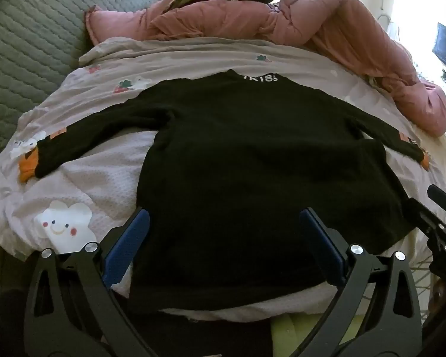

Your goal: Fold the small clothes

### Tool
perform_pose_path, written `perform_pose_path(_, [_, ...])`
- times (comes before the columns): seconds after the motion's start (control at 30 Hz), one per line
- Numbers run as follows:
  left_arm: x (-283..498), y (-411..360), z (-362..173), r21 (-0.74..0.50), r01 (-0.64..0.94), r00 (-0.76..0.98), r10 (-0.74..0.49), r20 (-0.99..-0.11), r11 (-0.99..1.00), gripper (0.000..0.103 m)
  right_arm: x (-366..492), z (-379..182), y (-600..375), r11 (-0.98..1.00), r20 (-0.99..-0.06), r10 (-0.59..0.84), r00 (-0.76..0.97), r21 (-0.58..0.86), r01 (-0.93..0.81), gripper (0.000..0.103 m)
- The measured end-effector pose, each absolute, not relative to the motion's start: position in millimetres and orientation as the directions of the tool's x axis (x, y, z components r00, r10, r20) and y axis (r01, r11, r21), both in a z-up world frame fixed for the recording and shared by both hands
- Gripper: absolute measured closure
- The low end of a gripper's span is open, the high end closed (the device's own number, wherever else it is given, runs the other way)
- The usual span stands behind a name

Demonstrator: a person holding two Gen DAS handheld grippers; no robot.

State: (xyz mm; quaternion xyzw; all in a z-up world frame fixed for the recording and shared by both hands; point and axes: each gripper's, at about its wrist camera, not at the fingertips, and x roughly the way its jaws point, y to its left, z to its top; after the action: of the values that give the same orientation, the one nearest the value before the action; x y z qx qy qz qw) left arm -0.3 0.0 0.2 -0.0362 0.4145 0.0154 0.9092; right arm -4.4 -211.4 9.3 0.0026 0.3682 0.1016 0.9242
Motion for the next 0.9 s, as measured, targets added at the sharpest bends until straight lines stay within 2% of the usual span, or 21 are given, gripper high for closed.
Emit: perform_pose_path(0.9, [0.4, 5.6, 3.3, -0.043, -0.060, 0.659, 0.007, -0.752, 0.997, 0.008, -5.7, 14.9, -211.2, 0.982, -0.672, 0.171, 0.721, 0.058, -0.179, 0.004])
